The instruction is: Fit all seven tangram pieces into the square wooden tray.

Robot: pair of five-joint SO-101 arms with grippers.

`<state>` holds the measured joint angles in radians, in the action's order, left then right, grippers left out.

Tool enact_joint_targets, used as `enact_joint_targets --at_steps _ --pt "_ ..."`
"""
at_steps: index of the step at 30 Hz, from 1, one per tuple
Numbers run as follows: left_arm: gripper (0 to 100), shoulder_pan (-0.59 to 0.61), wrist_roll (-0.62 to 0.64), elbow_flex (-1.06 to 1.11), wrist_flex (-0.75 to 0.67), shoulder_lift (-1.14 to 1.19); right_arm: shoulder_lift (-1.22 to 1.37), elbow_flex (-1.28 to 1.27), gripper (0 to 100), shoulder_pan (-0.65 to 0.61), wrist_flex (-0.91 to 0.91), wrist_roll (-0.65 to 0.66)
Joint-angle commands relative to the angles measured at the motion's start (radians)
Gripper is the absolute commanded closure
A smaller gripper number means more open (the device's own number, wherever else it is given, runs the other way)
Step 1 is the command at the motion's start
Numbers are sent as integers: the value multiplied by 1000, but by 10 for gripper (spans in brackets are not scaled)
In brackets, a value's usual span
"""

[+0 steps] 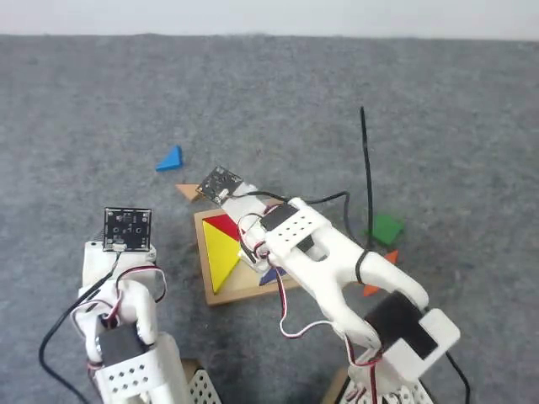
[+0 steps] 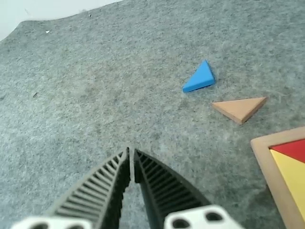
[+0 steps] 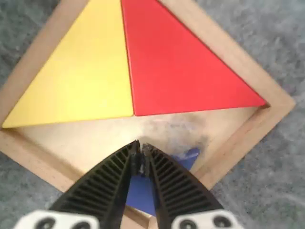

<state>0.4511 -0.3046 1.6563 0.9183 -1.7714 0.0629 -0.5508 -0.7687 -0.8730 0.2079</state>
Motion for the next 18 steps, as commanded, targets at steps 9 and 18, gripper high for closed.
enact_joint_targets --at_steps 9,18 --pt "985 0 -14 -7 11 6 -16 61 991 58 -131 11" --pt "985 2 -14 -7 11 6 -62 275 986 85 -257 46"
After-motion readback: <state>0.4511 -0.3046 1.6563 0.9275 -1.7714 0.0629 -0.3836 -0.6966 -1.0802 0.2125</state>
